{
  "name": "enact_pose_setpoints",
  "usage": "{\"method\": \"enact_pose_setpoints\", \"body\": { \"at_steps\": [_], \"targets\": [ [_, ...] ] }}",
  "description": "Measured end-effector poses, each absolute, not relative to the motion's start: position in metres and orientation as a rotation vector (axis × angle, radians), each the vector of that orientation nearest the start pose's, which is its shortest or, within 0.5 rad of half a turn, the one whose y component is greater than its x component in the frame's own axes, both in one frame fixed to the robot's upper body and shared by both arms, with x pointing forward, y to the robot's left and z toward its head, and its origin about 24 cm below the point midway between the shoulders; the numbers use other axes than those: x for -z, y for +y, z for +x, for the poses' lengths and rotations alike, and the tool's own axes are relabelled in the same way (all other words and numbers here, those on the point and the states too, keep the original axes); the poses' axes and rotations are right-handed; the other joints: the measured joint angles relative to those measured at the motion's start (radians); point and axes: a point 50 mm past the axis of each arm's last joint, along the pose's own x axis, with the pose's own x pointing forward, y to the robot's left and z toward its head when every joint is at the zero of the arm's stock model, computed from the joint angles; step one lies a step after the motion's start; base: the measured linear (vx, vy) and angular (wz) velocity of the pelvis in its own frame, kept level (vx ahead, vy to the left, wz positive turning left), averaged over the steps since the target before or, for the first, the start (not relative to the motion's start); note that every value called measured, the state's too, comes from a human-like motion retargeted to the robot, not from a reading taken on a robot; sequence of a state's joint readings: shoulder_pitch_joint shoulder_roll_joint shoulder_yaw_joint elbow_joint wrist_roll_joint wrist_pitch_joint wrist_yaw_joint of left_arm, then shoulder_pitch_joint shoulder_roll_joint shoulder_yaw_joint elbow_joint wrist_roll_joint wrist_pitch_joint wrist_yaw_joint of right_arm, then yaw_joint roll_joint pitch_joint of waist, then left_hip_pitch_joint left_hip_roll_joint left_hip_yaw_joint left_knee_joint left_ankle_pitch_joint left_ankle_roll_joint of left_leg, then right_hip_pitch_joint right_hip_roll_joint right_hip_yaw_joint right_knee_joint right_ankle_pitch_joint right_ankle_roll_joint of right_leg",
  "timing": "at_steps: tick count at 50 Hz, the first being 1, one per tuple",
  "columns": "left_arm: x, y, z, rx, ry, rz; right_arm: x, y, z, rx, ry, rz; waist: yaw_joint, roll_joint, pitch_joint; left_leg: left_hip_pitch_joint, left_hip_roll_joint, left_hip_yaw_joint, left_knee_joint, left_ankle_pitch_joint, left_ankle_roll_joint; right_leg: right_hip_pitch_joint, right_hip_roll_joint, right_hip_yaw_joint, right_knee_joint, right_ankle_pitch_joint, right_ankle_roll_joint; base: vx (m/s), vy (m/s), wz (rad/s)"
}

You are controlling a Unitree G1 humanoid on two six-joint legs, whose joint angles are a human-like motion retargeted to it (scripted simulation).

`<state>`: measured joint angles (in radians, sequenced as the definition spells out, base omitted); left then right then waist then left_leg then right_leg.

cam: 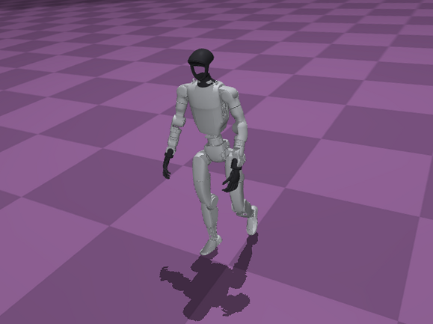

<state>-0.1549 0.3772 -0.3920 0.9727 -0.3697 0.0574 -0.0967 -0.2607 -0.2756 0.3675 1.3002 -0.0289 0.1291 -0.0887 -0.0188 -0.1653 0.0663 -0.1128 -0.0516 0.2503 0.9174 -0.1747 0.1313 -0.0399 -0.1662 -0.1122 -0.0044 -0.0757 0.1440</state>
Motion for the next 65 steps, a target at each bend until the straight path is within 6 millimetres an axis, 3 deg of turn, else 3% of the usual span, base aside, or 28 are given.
{"method": "enact_pose_setpoints", "body": {
  "at_steps": [5,8,10,14,18,22,26,30,32,37,40,43,46,49,51,53,57,60,62,65],
  "targets": [
    [0.163,0.248,0.058,-0.103,1.366,0.165,0.103,-0.23,0.235,-0.023,0.933,-0.651,0.09,-0.017,0.005,-0.208,0.014,0.045,0.158,-0.102,0.046,0.042,-0.004,0.061,0.014,-0.044,-0.025,0.5,-0.05,-0.65],
    [0.168,0.251,-0.008,-0.268,1.556,0.075,0.079,-0.222,0.269,-0.059,0.827,-0.676,0.143,-0.035,0.008,-0.284,-0.011,0.058,0.031,-0.104,0.034,0.052,-0.017,0.101,0.021,-0.061,-0.024,0.46,0.02,-0.69],
    [0.166,0.252,-0.041,-0.372,1.636,0.012,0.063,-0.216,0.288,-0.081,0.756,-0.704,0.175,-0.044,0.012,-0.3,-0.024,0.068,-0.14,-0.078,0.013,0.061,-0.02,0.127,0.021,-0.069,-0.021,0.47,0.05,-0.71],
    [0.16,0.25,-0.082,-0.463,1.702,-0.064,0.037,-0.205,0.315,-0.091,0.608,-0.782,0.242,-0.002,0.053,-0.191,0.004,0.088,-0.64,-0.012,-0.09,0.137,0.034,0.178,0.012,-0.089,-0.013,0.52,0.1,-0.9],
    [0.158,0.244,-0.097,-0.381,1.726,-0.066,0.035,-0.201,0.314,-0.096,0.543,-0.837,0.263,0.075,0.087,-0.082,0.065,0.081,-0.924,0.022,-0.198,0.245,0.114,0.206,0.021,-0.119,-0.03,0.58,0.16,-0.5],
    [0.163,0.24,-0.078,-0.275,1.688,-0.063,0.065,-0.206,0.285,-0.131,0.657,-0.873,0.233,0.094,0.071,-0.019,0.082,0.102,-0.982,0.056,-0.225,0.27,0.142,0.204,0.095,-0.123,-0.058,0.57,0.18,0.11],
    [0.169,0.242,-0.031,-0.166,1.585,0.027,0.113,-0.214,0.221,-0.192,0.879,-0.785,0.189,0.113,0.041,0.055,0.096,0.08,-0.962,0.008,-0.217,0.233,0.172,0.17,0.306,-0.02,-0.066,0.6,0.19,0.4],
    [0.166,0.248,0.044,-0.101,1.409,0.151,0.152,-0.22,0.139,-0.236,1.156,-0.631,0.14,0.139,0.005,0.108,0.118,0.024,-0.948,-0.048,-0.19,0.056,0.191,0.097,0.697,0.157,-0.056,0.56,0.18,0.51],
    [0.159,0.251,0.09,-0.101,1.3,0.192,0.163,-0.223,0.102,-0.235,1.282,-0.568,0.108,0.143,-0.007,0.126,0.117,-0.004,-0.944,-0.067,-0.179,-0.055,0.173,0.051,0.875,0.189,-0.069,0.51,0.15,0.58],
    [0.116,0.25,0.205,-0.116,1.011,0.225,0.173,-0.226,0.033,-0.236,1.506,-0.443,0.004,0.155,-0.005,0.174,0.107,-0.077,-0.929,-0.12,-0.181,-0.254,0.101,-0.058,1.054,0.054,-0.14,0.48,0.1,0.7],
    [0.08,0.243,0.262,-0.095,0.829,0.212,0.174,-0.227,0.009,-0.249,1.573,-0.384,-0.071,0.168,0.005,0.201,0.105,-0.125,-0.917,-0.147,-0.183,-0.307,0.085,-0.104,0.953,-0.009,-0.145,0.46,0.04,0.86],
    [0.041,0.232,0.306,-0.055,0.648,0.177,0.174,-0.227,-0.003,-0.263,1.595,-0.353,-0.14,0.174,0.017,0.23,0.095,-0.169,-0.904,-0.17,-0.179,-0.3,0.08,-0.136,0.693,-0.028,-0.127,0.48,-0.02,0.82],
    [0.004,0.219,0.337,-0.01,0.474,0.117,0.173,-0.229,-0.003,-0.261,1.584,-0.354,-0.192,0.147,0.033,0.275,0.046,-0.206,-0.889,-0.196,-0.171,-0.229,0.056,-0.151,0.311,0.038,-0.079,0.53,-0.07,0.71],
    [-0.026,0.208,0.358,-0.012,0.35,0.056,0.173,-0.232,0.009,-0.244,1.597,-0.423,-0.211,0.103,0.064,0.346,-0.012,-0.223,-0.882,-0.227,-0.168,-0.158,0.023,-0.156,0.002,0.134,0.022,0.59,-0.12,0.3],
    [-0.035,0.201,0.364,-0.009,0.317,0.032,0.173,-0.233,0.022,-0.24,1.606,-0.47,-0.195,0.088,0.075,0.383,-0.029,-0.218,-0.876,-0.24,-0.167,-0.145,0.017,-0.147,-0.074,0.186,0.085,0.6,-0.14,-0.27],
    [-0.032,0.196,0.361,0.014,0.317,0.013,0.172,-0.233,0.037,-0.233,1.581,-0.49,-0.166,0.084,0.072,0.406,-0.036,-0.21,-0.858,-0.236,-0.161,-0.133,0.02,-0.129,-0.083,0.213,0.104,0.6,-0.16,-0.5],
    [0.011,0.192,0.329,0.065,0.448,-0.015,0.167,-0.236,0.073,-0.18,1.492,-0.539,-0.092,0.07,0.063,0.421,-0.044,-0.178,-0.747,-0.159,-0.149,-0.052,0.025,-0.097,-0.08,0.125,0.118,0.63,-0.21,-0.64],
    [0.061,0.198,0.281,0.096,0.643,0.001,0.16,-0.236,0.106,-0.142,1.395,-0.555,-0.037,0.03,0.057,0.339,-0.057,-0.133,-0.497,-0.057,-0.116,0.009,0.004,-0.065,-0.052,0.043,0.118,0.63,-0.22,-0.51],
    [0.096,0.204,0.237,0.1,0.799,0.022,0.152,-0.236,0.133,-0.113,1.301,-0.551,-0.035,0.006,0.016,0.169,-0.075,-0.112,-0.236,-0.007,-0.064,0.008,-0.044,-0.062,-0.038,0.016,0.106,0.57,-0.06,0.14],
    [0.137,0.219,0.16,0.057,1.044,0.07,0.134,-0.234,0.177,-0.105,1.111,-0.526,-0.011,0.014,-0.015,-0.047,-0.03,-0.072,0.07,-0.016,-0.021,0.014,-0.031,-0.042,-0.019,-0.015,0.024,0.55,-0.11,-0.1]
  ]
}}
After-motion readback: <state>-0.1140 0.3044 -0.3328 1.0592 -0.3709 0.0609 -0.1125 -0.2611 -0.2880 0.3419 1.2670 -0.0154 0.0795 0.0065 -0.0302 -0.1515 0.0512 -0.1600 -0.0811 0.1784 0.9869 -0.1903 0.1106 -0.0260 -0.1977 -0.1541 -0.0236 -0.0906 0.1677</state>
